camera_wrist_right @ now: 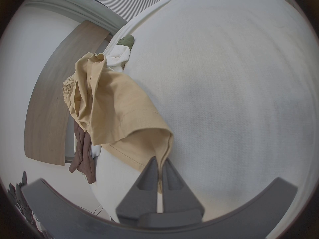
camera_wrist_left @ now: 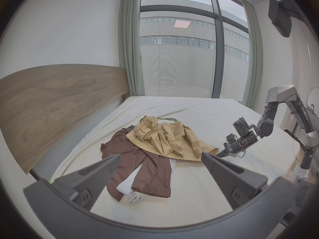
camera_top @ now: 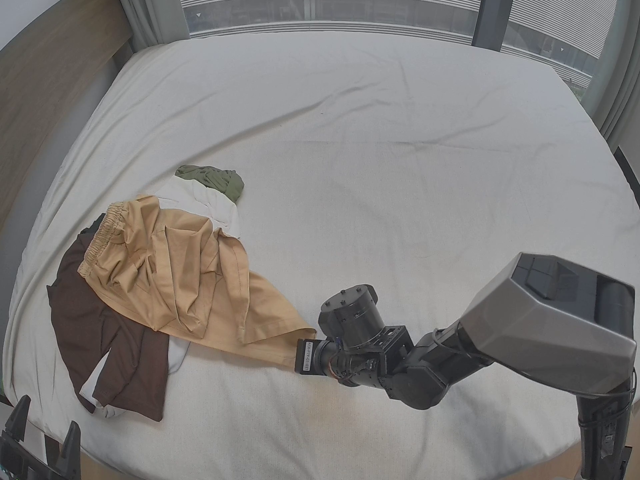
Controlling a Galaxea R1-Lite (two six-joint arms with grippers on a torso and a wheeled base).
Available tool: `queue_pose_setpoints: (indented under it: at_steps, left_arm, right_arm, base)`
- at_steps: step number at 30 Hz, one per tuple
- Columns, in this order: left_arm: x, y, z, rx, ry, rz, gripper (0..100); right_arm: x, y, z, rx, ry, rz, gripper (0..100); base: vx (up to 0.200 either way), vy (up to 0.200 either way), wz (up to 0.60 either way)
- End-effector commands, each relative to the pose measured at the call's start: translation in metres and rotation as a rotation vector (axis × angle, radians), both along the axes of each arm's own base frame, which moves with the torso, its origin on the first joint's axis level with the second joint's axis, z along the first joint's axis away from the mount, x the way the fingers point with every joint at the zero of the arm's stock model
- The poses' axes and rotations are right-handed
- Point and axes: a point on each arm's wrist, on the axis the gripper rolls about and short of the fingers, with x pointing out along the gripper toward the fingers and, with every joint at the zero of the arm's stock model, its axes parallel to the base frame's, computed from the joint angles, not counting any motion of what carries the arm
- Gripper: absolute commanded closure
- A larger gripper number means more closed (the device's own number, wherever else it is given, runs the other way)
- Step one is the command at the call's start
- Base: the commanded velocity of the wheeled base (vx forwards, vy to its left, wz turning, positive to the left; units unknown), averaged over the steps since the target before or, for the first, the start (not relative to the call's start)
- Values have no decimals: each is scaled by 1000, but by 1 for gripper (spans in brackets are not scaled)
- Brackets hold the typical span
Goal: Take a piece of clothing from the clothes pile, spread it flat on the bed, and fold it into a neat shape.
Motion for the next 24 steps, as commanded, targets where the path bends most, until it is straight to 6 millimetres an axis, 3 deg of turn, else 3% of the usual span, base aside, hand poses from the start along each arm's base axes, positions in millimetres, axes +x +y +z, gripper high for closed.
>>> queue_pose_setpoints:
  at_steps: [1,15,24]
  left_arm:
    - [0,0,-5,0,1,0,0]
    - [0,0,-5,1,1,0,0]
    - [0,0,-5,1,1,0,0]
  right_arm:
    - [-4,-14,8,-14,-4,-6,100]
    - [-12,-47,13,-67,13,-31,100]
    - [-31,-70,10,-98,25,-28,100]
  base:
    - [0,0,0]
    - [0,0,0]
    - [0,0,0]
